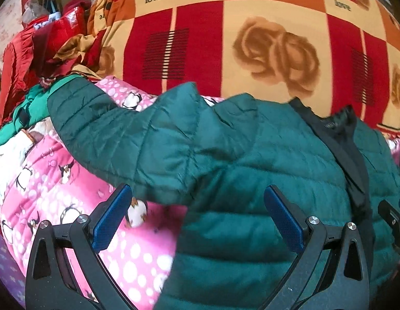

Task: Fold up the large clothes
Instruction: 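Grasp the jacket sleeve cuff with the left gripper and lift it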

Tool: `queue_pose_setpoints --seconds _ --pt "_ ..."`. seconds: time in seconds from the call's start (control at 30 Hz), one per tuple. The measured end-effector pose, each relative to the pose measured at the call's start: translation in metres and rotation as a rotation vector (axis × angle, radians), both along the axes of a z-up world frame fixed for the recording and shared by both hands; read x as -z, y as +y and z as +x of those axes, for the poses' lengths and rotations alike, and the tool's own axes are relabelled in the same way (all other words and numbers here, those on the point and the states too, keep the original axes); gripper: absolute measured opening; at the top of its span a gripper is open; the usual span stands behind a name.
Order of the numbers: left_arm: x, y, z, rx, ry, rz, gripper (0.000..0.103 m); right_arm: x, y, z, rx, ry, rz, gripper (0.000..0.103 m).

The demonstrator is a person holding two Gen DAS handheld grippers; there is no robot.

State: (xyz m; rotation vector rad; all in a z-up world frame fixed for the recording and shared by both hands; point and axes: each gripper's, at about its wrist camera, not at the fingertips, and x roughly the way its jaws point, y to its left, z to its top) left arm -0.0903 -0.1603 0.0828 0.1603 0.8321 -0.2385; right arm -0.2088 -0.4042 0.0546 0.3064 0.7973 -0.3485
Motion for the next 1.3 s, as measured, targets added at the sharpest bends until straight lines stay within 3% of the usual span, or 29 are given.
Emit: queue_pose_setpoints --seconds 0.27,0.5,0.77,0.9,1.07,1.23,1.3 --pt "0.000 0.014 0.028 -0.031 -0.012 -0.002 0.102 0.011 0.001 0.021 0.003 0.001 0.011 0.103" --pt "-0.012 0.054 0.058 -0.104 -0.028 -0.030 0.102 0.020 0.007 0.031 -0.005 0.026 0.010 0.103" --pt "-0.024 0.133 0.118 -0.318 -0.062 -0.039 0.102 0.025 0.010 0.030 -0.015 0.040 0.007 0.103" --pt "-0.018 0.173 0.153 -0.420 -0.060 -0.043 0.102 0.028 0.011 0.029 -0.017 0.044 0.004 0.103" --pt "0.000 0.209 0.190 -0.491 -0.007 -0.102 0.102 0.034 0.012 0.031 -0.018 0.057 0.006 0.103" --pt "0.012 0.227 0.219 -0.517 0.009 -0.197 0.082 0.040 0.012 0.036 -0.027 0.072 -0.003 0.103" --pt "0.019 0.233 0.232 -0.518 0.038 -0.241 0.053 0.043 0.011 0.037 -0.029 0.073 0.003 0.103"
